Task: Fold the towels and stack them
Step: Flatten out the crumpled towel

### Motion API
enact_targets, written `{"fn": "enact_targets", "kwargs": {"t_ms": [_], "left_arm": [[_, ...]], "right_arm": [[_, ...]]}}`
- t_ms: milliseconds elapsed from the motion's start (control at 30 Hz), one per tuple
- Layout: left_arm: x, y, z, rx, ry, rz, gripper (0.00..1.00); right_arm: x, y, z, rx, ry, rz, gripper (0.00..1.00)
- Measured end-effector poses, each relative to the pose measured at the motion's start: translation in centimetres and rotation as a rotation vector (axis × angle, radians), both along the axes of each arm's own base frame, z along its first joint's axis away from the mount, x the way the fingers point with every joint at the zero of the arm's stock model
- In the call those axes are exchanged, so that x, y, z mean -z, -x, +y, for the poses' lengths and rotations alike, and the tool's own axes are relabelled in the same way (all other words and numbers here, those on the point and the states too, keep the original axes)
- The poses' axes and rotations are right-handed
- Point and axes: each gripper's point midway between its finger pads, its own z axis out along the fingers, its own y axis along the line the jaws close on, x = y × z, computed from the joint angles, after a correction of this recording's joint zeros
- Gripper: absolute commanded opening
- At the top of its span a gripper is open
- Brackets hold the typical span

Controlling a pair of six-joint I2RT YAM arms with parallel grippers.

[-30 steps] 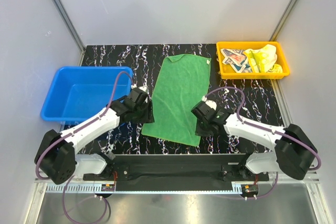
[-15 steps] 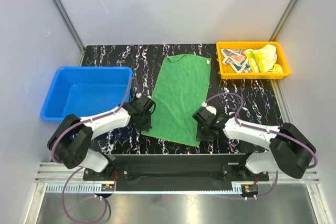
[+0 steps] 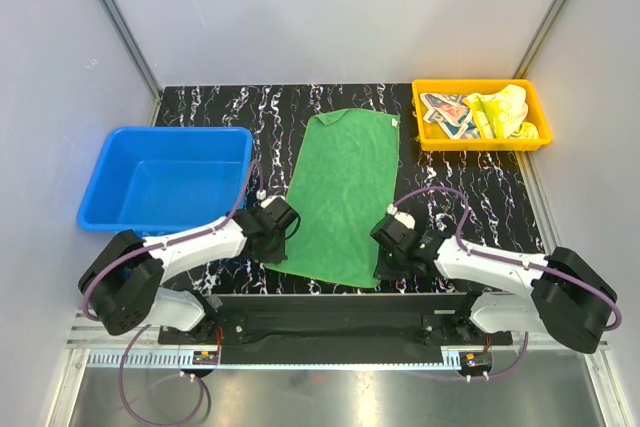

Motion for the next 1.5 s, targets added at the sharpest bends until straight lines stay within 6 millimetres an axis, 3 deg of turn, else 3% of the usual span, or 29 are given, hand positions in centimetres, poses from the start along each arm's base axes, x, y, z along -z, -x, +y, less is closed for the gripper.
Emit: {"fn": "enact_targets", "kwargs": {"t_ms": [67, 133, 200, 267, 333, 367, 433, 467, 533, 633, 733, 867, 1033, 1233, 1367, 1500], "left_arm": [[-0.1, 0.8, -0.1, 0.004, -0.007, 0.011, 0.06], [-0.4, 1.6, -0.1, 0.013, -0.011, 0.020, 0.28], [-1.4, 2.1, 0.0, 0.019, -0.011, 0.020, 0.41], [-3.7, 1.5, -0.4, 0.024, -0.006, -0.005, 0.52], [-7.8, -0.8, -1.9, 0.037, 0.028, -0.091, 0.57], [-11.1, -2.8, -3.4, 0.051, 0.074, -0.175, 0.61], [-15.9, -5.7, -5.1, 0.056, 0.132, -0.293, 0.61], [-19.0, -7.8, -6.1, 0.059, 0.170, -0.372, 0.61], [-23.0, -11.0, -7.1, 0.049, 0.225, -0.473, 0.61], [-25.8, -16.5, -7.3, 0.010, 0.265, -0.554, 0.61], [-24.2, -21.3, -7.2, -0.013, 0.281, -0.543, 0.59], [-19.3, -26.8, -7.7, -0.035, 0.313, -0.459, 0.55], [-14.6, -32.6, -8.7, -0.070, 0.360, -0.391, 0.52], [-12.1, -38.2, -10.9, -0.097, 0.418, -0.423, 0.50], [-9.5, -39.7, -11.8, -0.132, 0.463, -0.419, 0.47], [-6.8, -40.9, -11.9, -0.190, 0.496, -0.400, 0.48]], "right_arm": [[-0.1, 0.5, 0.3, -0.012, -0.006, 0.002, 0.25], [-0.2, 1.1, 0.4, -0.028, -0.003, 0.010, 0.31], [-0.8, 1.6, 0.1, -0.041, 0.011, 0.017, 0.36], [-2.5, 1.1, 0.1, -0.054, 0.017, -0.009, 0.38], [-5.4, -0.7, 0.9, -0.053, 0.002, -0.071, 0.38], [-7.4, -2.3, 1.4, -0.049, -0.021, -0.112, 0.38], [-11.7, -6.7, 1.6, -0.002, -0.060, -0.208, 0.38], [-13.7, -9.3, 1.2, 0.027, -0.068, -0.260, 0.38], [-16.5, -13.8, -0.4, 0.084, -0.054, -0.347, 0.38], [-19.3, -20.1, -2.7, 0.119, -0.002, -0.439, 0.39], [-20.5, -25.7, -3.8, 0.107, 0.049, -0.496, 0.38], [-20.0, -32.3, -4.8, 0.088, 0.106, -0.519, 0.38], [-16.1, -39.4, -6.6, 0.092, 0.199, -0.498, 0.38], [-10.2, -42.6, -8.7, 0.059, 0.287, -0.432, 0.37], [-7.3, -43.0, -9.5, 0.037, 0.306, -0.390, 0.36], [-6.4, -43.7, -9.5, 0.027, 0.294, -0.399, 0.36]]}}
